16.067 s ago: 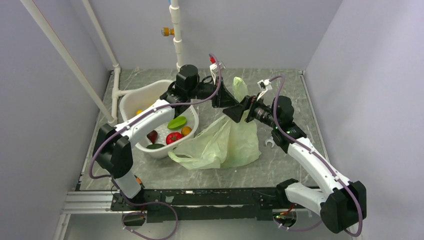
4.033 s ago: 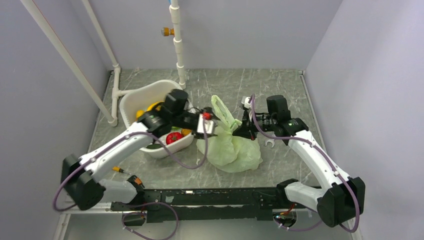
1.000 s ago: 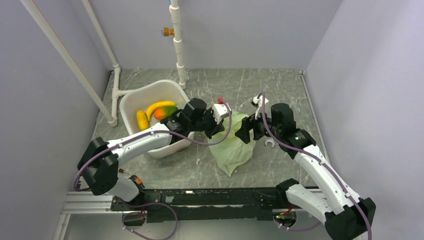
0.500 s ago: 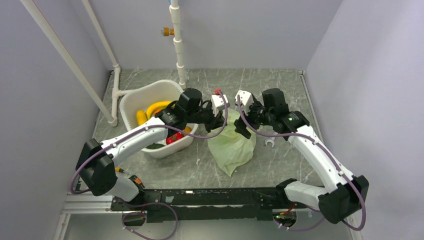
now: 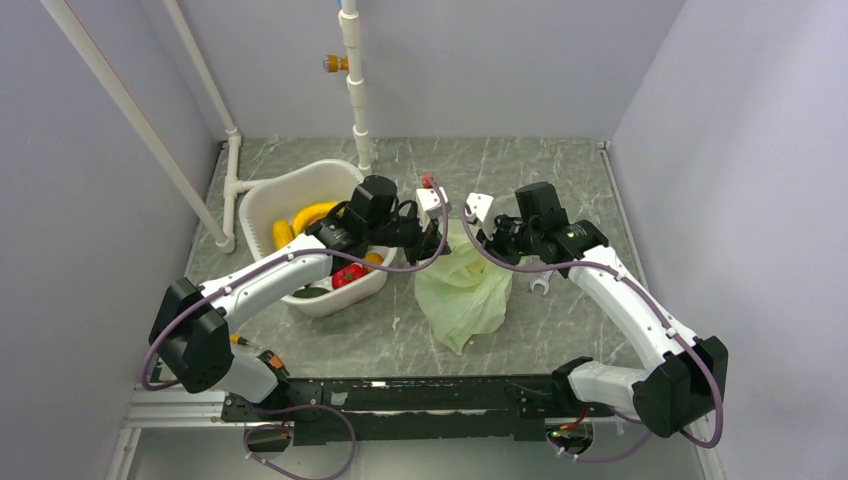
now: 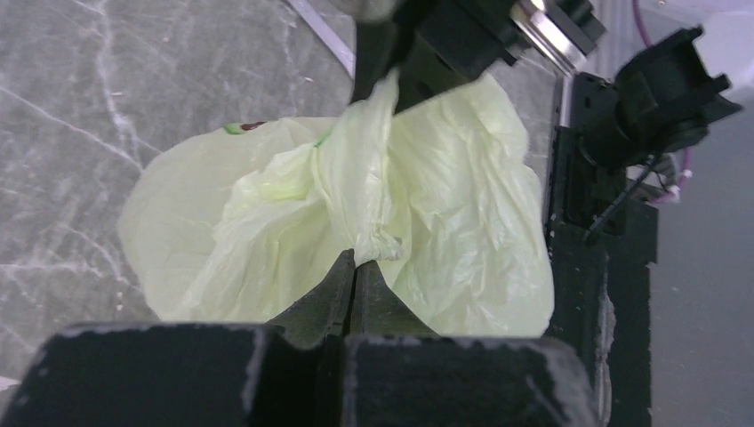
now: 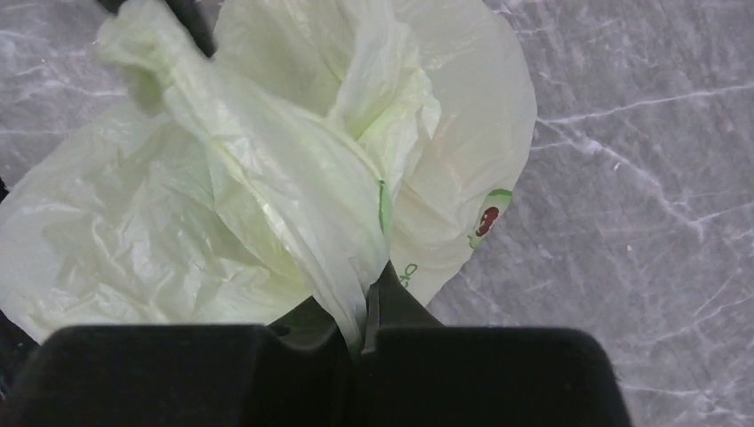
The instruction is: Place the fake fruits into the plastic bag and tie a complex knot
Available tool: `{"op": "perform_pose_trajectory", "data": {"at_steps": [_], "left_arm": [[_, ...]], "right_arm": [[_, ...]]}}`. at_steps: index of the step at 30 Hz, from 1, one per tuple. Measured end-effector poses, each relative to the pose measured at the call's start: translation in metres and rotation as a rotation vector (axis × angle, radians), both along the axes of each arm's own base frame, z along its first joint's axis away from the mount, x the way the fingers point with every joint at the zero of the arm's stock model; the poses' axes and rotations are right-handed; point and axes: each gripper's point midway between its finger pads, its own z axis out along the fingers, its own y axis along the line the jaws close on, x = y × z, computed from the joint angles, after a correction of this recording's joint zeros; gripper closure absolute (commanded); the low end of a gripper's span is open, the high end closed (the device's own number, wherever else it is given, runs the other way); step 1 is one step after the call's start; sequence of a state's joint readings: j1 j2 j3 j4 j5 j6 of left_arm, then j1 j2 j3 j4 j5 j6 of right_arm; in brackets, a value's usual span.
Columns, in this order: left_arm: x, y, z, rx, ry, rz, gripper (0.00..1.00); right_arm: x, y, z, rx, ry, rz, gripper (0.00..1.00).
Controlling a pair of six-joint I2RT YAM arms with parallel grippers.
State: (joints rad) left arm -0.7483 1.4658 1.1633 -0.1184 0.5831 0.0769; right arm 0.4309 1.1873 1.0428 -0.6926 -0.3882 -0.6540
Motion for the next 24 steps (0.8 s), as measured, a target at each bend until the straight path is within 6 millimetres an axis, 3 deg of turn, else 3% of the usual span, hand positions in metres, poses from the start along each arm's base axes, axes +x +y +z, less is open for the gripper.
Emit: {"op": "perform_pose_trajectory", "data": {"at_steps": [5,11,17,20,24], "left_arm": [[-0.017,-0.001,-0.004,-0.032,0.065,-0.045,1.00],[-0.039,-0.021,-0.020,-0.048,0.135,-0.087,1.00],[-0.024,-0.044,-0.056,-0.051,0.239,-0.019,1.00],[-0.012,-0.049,-0.064,-0.084,0.291,0.014,1.00],[-0.007,-0.051,-0.071,-0.109,0.358,0.027,1.00]], "right_arm": [[-0.002,0.005,0.003,0.061,0.061,-0.076,1.00],[-0.001,0.012,0.010,0.168,0.156,-0.216,1.00],[-0.009,0.015,0.009,0.223,0.253,-0.306,0.99],[-0.014,0.015,0.007,0.224,0.286,-0.321,0.77],[-0.022,0.014,0.013,0.242,0.308,-0.312,0.35]]}}
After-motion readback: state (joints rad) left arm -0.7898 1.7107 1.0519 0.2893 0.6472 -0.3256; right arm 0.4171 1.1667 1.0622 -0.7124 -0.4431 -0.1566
